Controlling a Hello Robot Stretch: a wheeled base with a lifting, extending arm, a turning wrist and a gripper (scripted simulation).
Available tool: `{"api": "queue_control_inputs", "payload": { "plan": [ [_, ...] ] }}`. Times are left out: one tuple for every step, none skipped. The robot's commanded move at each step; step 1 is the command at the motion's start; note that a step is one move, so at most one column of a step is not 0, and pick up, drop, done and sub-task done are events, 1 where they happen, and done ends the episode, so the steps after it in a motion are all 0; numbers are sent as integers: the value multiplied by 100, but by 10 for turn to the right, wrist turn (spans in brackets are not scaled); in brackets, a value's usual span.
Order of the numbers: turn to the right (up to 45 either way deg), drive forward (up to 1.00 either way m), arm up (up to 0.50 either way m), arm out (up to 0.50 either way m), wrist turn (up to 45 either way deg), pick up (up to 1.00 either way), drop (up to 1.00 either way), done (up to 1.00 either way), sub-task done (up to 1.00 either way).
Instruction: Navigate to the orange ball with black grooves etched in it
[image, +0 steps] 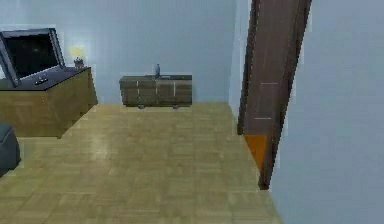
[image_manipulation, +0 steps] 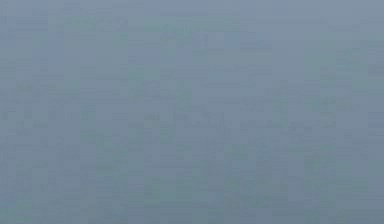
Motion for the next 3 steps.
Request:
{"api": "queue_control_inputs", "payload": {
  "plan": [
    [0, 100, 0, 0, 0, 0, 0, 0, 0],
    [0, 65, 0, 0, 0, 0, 0, 0, 0],
    [330, 0, 0, 0, 0, 0, 0, 0, 0]
  ]
}}
